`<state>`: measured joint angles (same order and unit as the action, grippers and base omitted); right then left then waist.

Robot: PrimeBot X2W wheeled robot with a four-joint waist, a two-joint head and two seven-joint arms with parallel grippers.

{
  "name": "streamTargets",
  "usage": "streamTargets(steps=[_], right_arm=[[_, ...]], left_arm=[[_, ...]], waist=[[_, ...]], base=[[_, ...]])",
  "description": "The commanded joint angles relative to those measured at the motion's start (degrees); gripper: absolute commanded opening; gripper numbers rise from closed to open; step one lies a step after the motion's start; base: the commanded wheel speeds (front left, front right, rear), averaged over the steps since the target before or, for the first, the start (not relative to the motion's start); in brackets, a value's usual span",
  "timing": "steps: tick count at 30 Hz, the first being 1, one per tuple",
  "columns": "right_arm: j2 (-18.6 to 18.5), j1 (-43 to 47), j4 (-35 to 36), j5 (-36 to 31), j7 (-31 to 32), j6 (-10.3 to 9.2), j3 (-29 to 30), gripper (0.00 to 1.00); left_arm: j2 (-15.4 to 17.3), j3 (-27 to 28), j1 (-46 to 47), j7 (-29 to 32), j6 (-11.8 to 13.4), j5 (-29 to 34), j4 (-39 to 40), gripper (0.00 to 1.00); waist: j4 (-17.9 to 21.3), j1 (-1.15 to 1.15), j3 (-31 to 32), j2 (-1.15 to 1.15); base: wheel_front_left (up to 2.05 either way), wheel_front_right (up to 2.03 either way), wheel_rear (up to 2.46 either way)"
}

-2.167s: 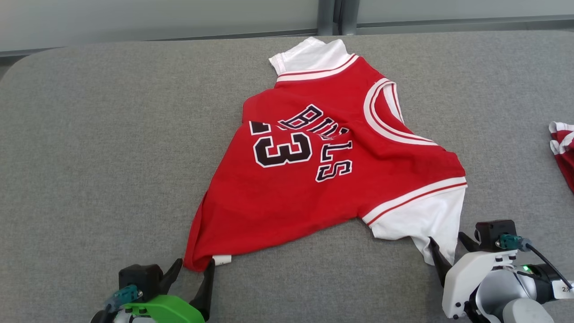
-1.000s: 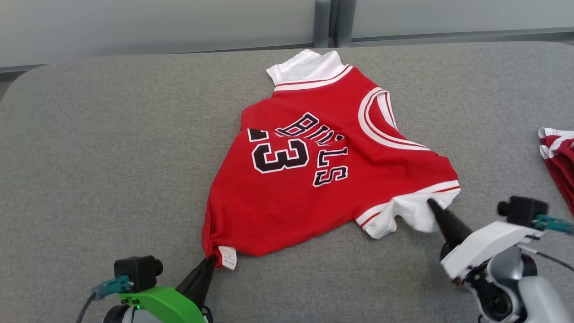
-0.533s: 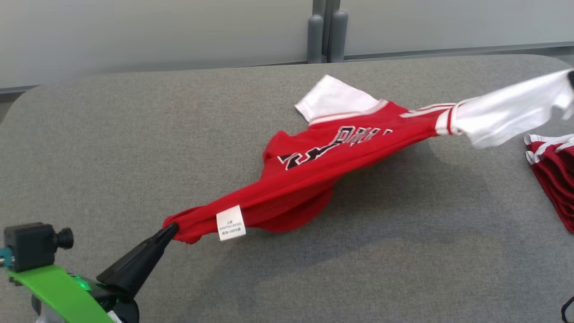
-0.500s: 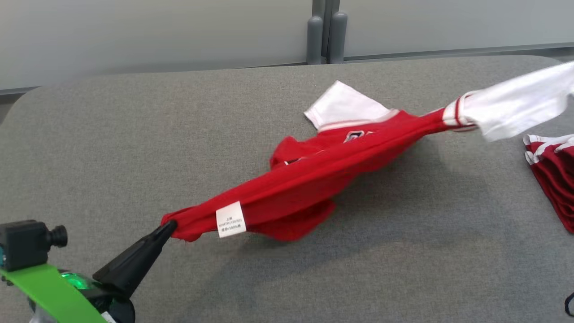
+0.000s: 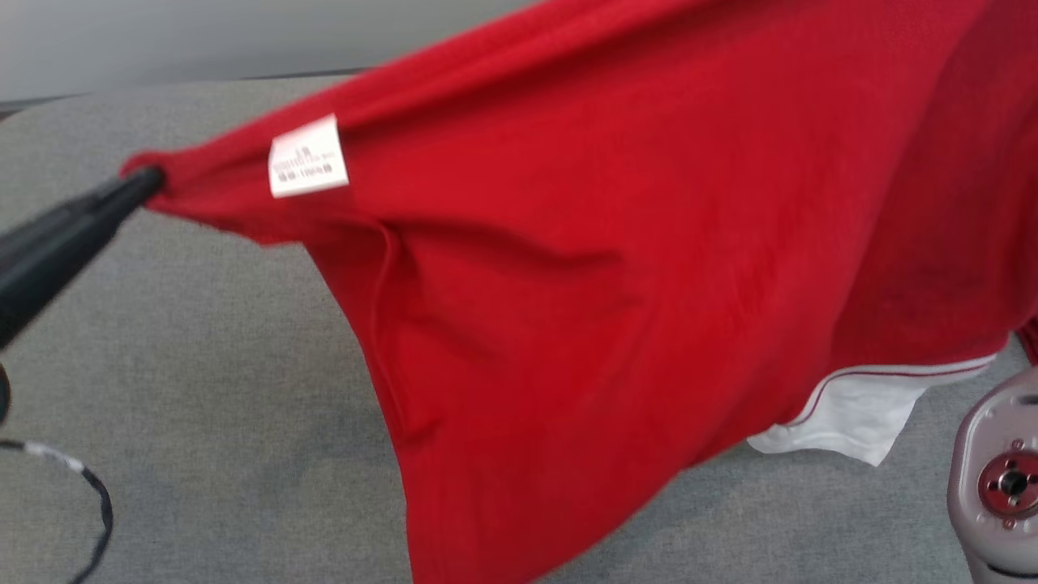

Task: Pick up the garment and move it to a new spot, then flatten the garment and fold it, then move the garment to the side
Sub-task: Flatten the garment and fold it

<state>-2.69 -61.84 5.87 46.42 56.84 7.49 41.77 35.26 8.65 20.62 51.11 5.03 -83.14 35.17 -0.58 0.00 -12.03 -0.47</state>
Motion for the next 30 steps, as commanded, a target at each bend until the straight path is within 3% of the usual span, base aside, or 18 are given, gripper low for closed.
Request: streamTargets(steps=[1, 5, 9, 11, 12, 16, 19, 24, 30], right_arm=[[-0.46, -3.17, -1.08, -2.36, -0.82, 0.00, 0.09, 0.00], [-0.51, -15.30, -8.75, -9.68, -6.60, -0.01, -1.56, 0.00], [-0.60, -26.57, -18.81, -15.03, -16.88, -0.04, -5.19, 0.00], [-0.58, -31.67, -24.15, -17.00, -23.38, -0.02, -6.45, 0.00], [-0.58, -31.67, -24.15, -17.00, -23.38, -0.02, -6.45, 0.00], [-0.39, -40.04, -34.98, -17.84, -33.27, 0.01, -9.43, 0.00], [-0.41, -42.45, -40.43, -14.46, -36.63, 0.01, -12.74, 0.00], [-0.38, -32.66, -41.18, -5.38, -35.42, 0.01, -15.58, 0.00], [-0.36, -2.83, -28.01, 7.49, -26.52, 0.02, -21.27, 0.00]], left_arm=[[1.32, -0.61, 4.26, 0.33, 0.72, 1.16, -2.50, 0.00], [3.11, -6.30, 21.20, 0.12, 1.54, 6.56, -13.44, 0.00], [0.12, -12.32, 39.64, -3.80, 1.19, 14.23, -26.28, 0.00], [-2.04, -15.38, 47.67, -7.08, -0.26, 18.62, -32.52, 0.00], [-2.04, -15.38, 47.67, -7.08, -0.26, 18.62, -32.52, 0.00], [-5.13, -20.34, 59.07, -13.70, -5.35, 25.94, -43.39, 0.00], [-7.25, -22.03, 61.68, -17.46, -8.88, 27.58, -48.98, 0.00], [-5.35, -24.60, 53.55, -18.52, -11.92, 25.86, -51.38, 0.00], [4.33, -28.08, 32.87, -19.79, -12.54, 23.00, -43.32, 0.00]], waist=[[-0.89, 0.00, -7.35, 0.47], [-1.73, 0.00, -14.54, 0.47], [-2.05, 0.00, -19.83, 0.47], [-2.17, 0.00, -21.79, 0.47], [-2.17, 0.00, -21.79, 0.47], [-1.54, 0.00, -25.15, 0.47], [-0.86, 0.00, -26.91, 0.47], [0.52, 0.00, -27.49, 0.47], [2.95, 0.00, -25.71, 0.47]], base=[[0.00, 0.00, 0.00], [0.00, 0.00, 0.00], [0.00, 0.00, 0.00], [0.00, 0.00, 0.00], [0.00, 0.00, 0.00], [0.00, 0.00, 0.00], [0.00, 0.00, 0.00], [0.00, 0.00, 0.00], [0.00, 0.00, 0.00]])
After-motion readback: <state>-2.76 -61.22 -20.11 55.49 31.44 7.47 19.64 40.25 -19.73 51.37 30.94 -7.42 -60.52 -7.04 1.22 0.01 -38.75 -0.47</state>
